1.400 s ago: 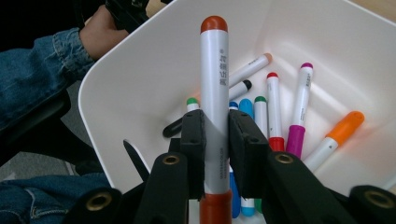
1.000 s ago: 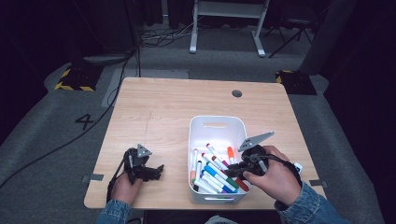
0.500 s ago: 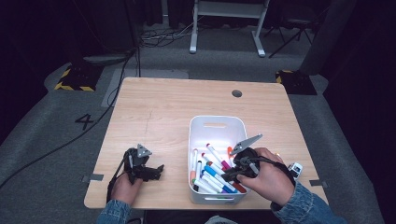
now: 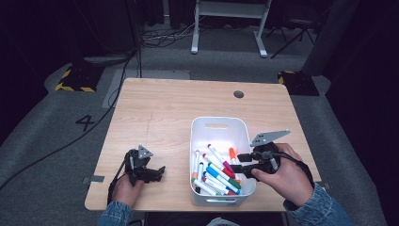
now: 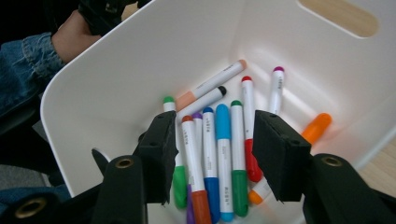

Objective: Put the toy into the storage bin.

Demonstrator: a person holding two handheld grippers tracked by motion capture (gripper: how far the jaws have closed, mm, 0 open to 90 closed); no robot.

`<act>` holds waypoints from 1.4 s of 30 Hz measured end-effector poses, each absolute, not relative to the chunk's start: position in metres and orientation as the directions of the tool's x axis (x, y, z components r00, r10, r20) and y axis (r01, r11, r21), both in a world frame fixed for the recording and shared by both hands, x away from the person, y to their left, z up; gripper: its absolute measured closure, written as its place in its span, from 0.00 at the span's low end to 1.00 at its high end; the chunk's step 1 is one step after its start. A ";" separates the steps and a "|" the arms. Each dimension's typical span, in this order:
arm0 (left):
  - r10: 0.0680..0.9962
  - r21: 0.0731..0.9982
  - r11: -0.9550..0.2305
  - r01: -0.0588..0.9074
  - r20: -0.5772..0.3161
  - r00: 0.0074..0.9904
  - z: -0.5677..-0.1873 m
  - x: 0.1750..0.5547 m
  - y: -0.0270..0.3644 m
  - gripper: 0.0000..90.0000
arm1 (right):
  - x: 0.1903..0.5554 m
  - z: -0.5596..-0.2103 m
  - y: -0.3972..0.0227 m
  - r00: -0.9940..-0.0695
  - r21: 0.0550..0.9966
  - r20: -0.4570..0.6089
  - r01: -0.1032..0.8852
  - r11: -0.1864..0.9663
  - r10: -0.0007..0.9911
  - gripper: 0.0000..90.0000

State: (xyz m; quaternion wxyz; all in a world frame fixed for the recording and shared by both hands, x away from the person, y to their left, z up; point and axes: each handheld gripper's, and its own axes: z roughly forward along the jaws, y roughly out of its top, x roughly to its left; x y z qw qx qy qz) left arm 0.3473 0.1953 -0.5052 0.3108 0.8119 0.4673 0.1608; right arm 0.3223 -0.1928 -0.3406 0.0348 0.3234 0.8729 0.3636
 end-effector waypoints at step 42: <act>0.858 0.655 -0.375 0.656 -0.022 0.513 -0.505 0.350 0.196 0.00 | 0.380 -0.378 -0.329 -0.426 0.574 0.144 0.771 0.275 0.893 0.66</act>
